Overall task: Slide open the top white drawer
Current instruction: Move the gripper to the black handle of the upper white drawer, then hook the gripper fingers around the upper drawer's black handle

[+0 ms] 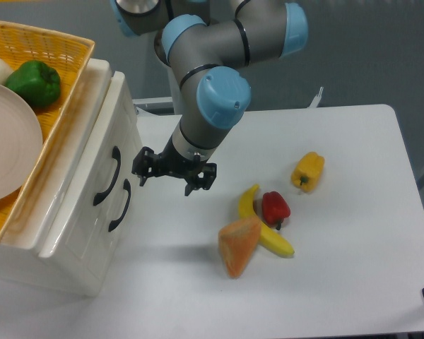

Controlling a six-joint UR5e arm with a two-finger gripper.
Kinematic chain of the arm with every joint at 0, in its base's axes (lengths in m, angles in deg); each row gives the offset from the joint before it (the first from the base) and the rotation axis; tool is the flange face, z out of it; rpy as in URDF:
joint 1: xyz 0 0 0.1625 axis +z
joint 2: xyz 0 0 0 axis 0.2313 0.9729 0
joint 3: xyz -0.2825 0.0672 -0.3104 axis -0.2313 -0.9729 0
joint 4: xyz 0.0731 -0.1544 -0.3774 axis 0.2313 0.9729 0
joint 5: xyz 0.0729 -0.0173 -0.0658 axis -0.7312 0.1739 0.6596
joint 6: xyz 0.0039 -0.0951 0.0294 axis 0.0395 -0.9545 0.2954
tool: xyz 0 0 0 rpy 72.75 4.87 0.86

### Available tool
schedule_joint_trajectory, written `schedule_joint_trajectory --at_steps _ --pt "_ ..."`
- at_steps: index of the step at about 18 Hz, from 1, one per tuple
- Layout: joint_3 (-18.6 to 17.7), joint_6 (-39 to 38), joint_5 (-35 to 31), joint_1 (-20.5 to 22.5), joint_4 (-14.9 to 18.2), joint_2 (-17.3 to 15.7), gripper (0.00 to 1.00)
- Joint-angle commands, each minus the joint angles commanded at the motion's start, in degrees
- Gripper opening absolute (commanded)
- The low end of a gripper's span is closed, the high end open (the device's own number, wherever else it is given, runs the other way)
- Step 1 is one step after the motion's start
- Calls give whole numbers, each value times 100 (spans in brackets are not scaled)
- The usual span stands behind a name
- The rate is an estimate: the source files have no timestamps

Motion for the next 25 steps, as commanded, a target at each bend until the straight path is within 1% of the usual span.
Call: schedule_joint_trajectory --at_steps 5,18,25 --pt "0 0 97 -194 18 0 100" --pt "-26 44 123 -273 71 0 100" --pt "-79 193 106 -299 79 -9 100"
